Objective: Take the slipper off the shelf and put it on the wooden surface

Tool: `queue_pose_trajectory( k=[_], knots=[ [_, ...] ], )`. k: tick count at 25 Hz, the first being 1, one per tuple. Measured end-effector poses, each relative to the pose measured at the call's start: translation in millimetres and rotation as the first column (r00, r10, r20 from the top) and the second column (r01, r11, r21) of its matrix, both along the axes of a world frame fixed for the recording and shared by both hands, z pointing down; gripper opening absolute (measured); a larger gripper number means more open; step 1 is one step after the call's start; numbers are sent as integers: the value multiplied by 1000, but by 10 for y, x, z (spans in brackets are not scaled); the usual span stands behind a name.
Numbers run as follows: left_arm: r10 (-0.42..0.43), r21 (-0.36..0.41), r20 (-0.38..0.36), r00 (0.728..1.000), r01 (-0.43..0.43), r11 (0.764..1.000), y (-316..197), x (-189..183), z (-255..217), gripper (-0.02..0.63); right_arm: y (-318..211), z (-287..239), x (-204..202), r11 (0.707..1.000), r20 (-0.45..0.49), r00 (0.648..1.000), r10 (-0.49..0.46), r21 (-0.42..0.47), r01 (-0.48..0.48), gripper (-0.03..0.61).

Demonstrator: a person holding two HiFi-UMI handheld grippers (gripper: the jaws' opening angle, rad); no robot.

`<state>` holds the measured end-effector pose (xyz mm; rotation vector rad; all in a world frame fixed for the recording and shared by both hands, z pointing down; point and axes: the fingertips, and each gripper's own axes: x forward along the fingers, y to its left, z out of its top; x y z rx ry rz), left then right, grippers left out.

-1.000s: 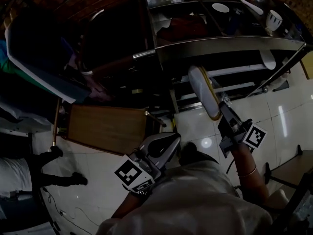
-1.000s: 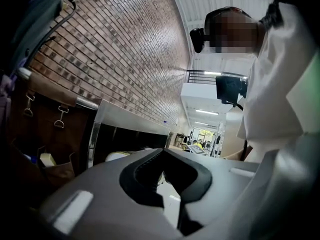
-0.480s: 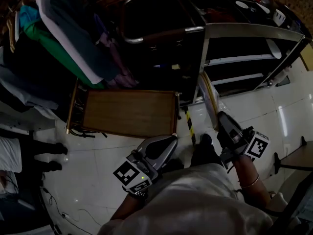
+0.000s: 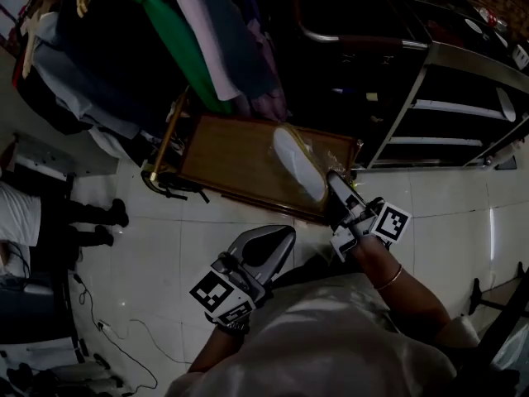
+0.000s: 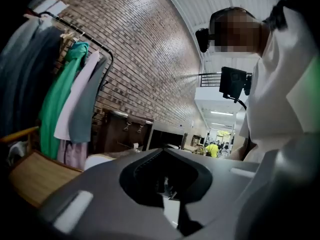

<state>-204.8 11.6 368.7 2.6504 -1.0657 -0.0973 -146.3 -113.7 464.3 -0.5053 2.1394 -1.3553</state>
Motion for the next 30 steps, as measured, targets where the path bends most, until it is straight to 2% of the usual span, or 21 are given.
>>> queue_pose_trajectory(
  k=[3,4,7,11,14,15,17,19,20,21,24,26,27,28,29,30],
  knots=[
    [-36,-4,14,999,36,999,76,-197,29,-6,-233,835,-266,983,-165,984,71,-154,-97,3],
    [-45,-13,33,998,45,999,127,-256,60,-6,-263,1034,-362,976,-191,978,78,-184,-114,3],
    [-75,-32,63,995,78,996,279,-422,115,-6,-241,1341,-488,957,-234,966,106,-241,-163,3],
    [-88,-32,54,995,90,995,310,-543,156,-6,-107,1749,-452,915,-395,914,92,-329,-234,2],
    [-80,-26,46,996,82,996,318,-556,163,-6,50,2057,-408,918,-561,827,28,-312,-243,20],
    [-75,-26,45,996,76,997,324,-558,172,-6,92,2133,-393,920,-607,795,10,-305,-245,82],
    [-69,-31,42,997,70,997,329,-566,196,-6,151,2242,-361,922,-697,716,-27,-294,-251,247],
    [-68,-37,33,997,69,997,346,-569,208,-6,199,2284,-309,932,-780,623,-55,-263,-247,304],
    [-65,-37,29,997,66,997,361,-562,211,-6,237,2295,-275,936,-806,588,-67,-254,-242,327],
    [-58,-32,26,998,58,998,376,-547,213,-6,288,2302,-236,936,-817,572,-81,-259,-238,337],
    [-31,-18,13,999,32,999,377,-488,231,-6,475,2170,-127,936,-805,585,-102,-277,-218,350],
    [-19,-18,10,1000,20,1000,365,-466,212,-6,600,1780,-137,969,-780,620,-84,-209,-132,350],
    [-14,-10,10,1000,14,1000,355,-458,171,-6,666,1460,-187,990,-757,650,-64,-131,-55,350],
    [-10,3,11,1000,10,1000,338,-445,117,-6,749,1070,-255,999,-729,683,-38,-16,39,347],
    [-8,16,11,1000,8,1000,318,-418,61,-6,857,656,-317,984,-705,709,-10,120,134,348],
    [-6,24,9,1000,5,1000,301,-369,12,-6,981,270,-347,944,-692,722,20,250,214,348]
  ],
)
